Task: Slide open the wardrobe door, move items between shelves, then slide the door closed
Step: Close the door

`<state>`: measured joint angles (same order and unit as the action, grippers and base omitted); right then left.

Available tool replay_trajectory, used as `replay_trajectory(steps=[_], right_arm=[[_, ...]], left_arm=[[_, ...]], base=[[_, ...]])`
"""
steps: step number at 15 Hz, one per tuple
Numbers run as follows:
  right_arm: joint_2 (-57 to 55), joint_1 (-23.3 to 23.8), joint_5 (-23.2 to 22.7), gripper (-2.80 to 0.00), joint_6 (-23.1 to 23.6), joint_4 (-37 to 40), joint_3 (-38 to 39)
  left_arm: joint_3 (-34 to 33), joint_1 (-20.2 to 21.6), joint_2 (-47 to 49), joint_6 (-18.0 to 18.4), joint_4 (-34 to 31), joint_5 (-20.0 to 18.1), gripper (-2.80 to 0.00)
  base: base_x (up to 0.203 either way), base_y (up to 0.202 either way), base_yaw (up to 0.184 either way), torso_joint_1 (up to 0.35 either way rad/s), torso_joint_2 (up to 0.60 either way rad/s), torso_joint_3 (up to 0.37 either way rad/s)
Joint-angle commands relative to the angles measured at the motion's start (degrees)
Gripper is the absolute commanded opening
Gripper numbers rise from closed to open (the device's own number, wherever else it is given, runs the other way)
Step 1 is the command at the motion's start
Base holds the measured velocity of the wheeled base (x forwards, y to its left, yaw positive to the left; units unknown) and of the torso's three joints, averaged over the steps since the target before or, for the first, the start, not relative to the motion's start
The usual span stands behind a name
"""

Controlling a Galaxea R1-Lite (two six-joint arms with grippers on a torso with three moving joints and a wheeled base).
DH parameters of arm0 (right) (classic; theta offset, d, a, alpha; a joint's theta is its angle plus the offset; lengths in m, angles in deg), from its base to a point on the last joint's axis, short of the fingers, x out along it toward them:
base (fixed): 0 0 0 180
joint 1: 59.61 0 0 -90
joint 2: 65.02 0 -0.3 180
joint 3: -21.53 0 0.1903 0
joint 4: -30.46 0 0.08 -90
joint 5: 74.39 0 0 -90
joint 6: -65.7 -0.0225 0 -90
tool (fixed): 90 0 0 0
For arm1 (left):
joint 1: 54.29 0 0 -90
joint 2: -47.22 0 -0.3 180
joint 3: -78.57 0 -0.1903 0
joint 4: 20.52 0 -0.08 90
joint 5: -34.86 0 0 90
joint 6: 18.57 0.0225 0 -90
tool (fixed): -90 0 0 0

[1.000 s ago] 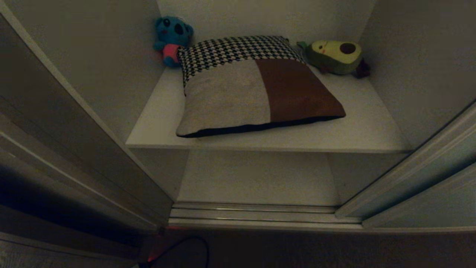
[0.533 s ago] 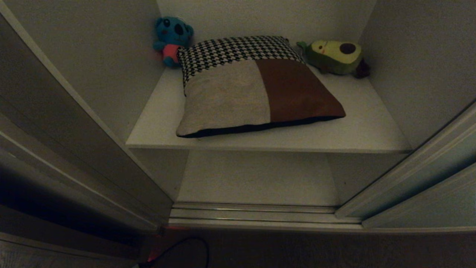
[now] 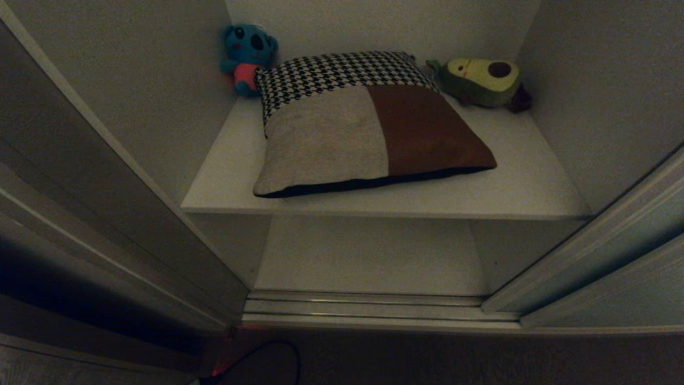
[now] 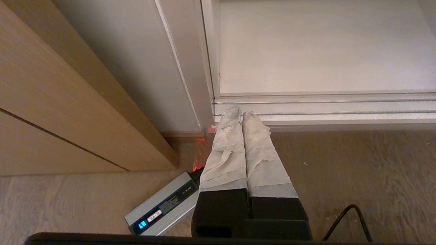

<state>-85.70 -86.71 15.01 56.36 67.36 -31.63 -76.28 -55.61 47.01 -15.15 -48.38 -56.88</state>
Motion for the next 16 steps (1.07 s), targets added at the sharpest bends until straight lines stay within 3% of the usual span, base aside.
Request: replay_trajectory(steps=[1, 5, 9, 13, 16], right_arm=[[-1.6, 0.6, 0.2, -2.80, 0.0, -1.0, 2.0], [2.6, 9.6, 0.0, -2.80, 4.5, -10.0, 14.7], [5.5, 24.6, 0.3, -2.80, 9.4, -25.3, 28.1], [19.7, 27.1, 0.1, -2.80, 13.1, -17.1, 30.1], [20.6, 27.6, -0.3, -2.80, 15.0, -12.6, 30.0]], left_arm=[[0.0, 0.0, 0.1, 0.0, -0.1, 0.0, -2.80], [0.0, 0.0, 0.1, 0.0, -0.1, 0.0, -2.80], [0.0, 0.0, 0.1, 0.0, -0.1, 0.0, -2.80], [0.0, 0.0, 0.1, 0.0, -0.1, 0.0, -2.80], [0.0, 0.0, 0.1, 0.0, -0.1, 0.0, -2.80]], base=[[0.000, 0.000, 0.000, 0.000, 0.00, 0.000], [0.000, 0.000, 0.000, 0.000, 0.00, 0.000], [0.000, 0.000, 0.000, 0.000, 0.00, 0.000], [0.000, 0.000, 0.000, 0.000, 0.00, 0.000], [0.000, 0.000, 0.000, 0.000, 0.00, 0.000]])
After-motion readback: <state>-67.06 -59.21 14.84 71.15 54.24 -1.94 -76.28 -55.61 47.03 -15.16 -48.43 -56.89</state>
